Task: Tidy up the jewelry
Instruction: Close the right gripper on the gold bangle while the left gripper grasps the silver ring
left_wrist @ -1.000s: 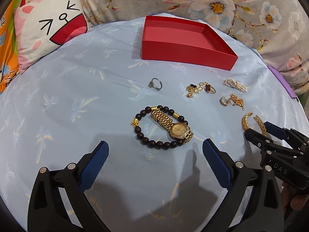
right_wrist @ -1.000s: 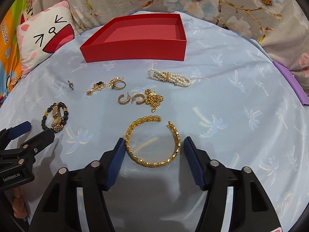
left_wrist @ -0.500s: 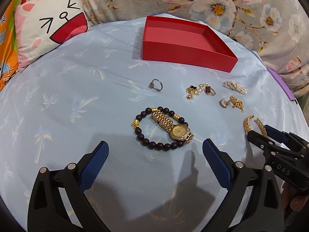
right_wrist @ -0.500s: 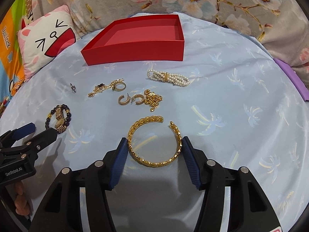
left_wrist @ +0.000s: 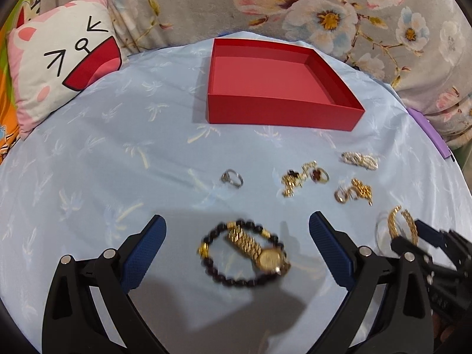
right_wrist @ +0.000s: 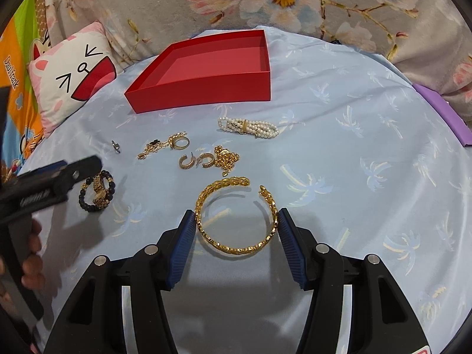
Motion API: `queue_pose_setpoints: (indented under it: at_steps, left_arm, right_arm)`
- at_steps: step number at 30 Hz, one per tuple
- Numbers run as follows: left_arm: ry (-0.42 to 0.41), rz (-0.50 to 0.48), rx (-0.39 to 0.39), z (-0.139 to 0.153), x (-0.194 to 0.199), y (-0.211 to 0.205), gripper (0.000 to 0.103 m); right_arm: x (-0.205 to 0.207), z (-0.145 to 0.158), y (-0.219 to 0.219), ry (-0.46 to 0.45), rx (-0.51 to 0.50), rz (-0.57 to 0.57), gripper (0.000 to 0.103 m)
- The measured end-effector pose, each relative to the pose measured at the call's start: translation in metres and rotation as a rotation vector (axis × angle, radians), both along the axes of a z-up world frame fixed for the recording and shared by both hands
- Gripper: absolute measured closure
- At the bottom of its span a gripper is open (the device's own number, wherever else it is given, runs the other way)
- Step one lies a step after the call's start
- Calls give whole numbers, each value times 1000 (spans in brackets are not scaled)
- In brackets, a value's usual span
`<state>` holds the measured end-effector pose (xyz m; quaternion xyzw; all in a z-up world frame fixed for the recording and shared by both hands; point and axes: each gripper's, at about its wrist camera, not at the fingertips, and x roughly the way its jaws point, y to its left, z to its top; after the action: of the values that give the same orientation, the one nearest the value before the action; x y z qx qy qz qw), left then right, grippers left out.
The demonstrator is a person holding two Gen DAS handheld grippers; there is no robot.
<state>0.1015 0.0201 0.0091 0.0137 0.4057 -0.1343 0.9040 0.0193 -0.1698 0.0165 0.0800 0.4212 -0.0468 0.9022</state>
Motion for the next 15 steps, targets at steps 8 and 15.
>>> queue_pose_setpoints:
  at_steps: [8, 15]
  left_arm:
    - [54, -5, 1, -15, 34, -8, 39]
    - [65, -4, -5, -21, 41, -8, 61]
  right_arm:
    - [2, -3, -4, 14, 14, -5, 47]
    - [4, -7, -4, 29, 23, 2, 47]
